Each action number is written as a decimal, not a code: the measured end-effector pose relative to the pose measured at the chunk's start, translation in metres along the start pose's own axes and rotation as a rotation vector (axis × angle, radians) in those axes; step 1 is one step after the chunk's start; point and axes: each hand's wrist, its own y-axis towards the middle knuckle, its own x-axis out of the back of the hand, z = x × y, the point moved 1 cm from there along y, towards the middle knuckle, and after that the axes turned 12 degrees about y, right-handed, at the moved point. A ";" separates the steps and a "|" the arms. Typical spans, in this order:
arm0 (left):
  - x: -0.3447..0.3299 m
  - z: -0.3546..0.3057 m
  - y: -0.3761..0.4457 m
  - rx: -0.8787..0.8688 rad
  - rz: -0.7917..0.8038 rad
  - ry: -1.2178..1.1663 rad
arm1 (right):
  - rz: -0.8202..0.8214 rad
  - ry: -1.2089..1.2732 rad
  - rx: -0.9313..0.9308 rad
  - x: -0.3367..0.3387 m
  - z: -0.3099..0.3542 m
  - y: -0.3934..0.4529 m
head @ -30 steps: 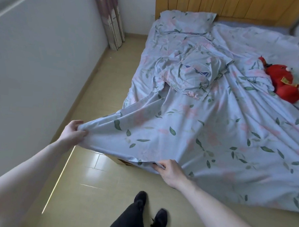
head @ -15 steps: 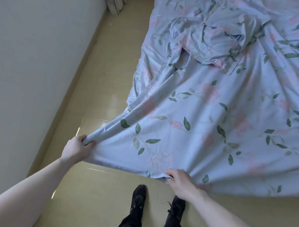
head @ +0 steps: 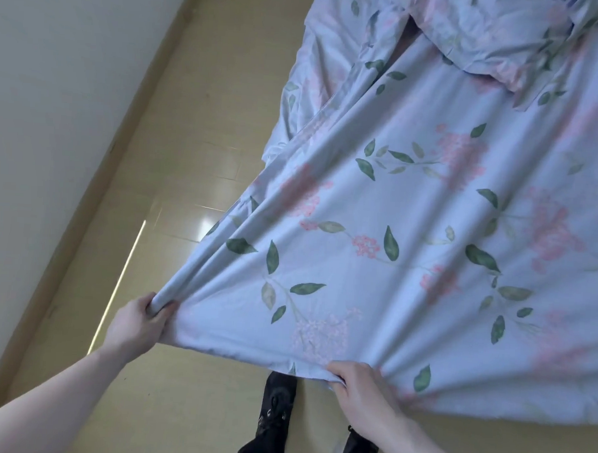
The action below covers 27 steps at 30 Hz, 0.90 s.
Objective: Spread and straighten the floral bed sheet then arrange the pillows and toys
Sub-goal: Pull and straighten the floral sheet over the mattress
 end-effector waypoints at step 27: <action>-0.038 -0.275 0.059 -0.478 -0.098 0.489 | -0.673 0.456 -0.698 0.143 -0.129 0.105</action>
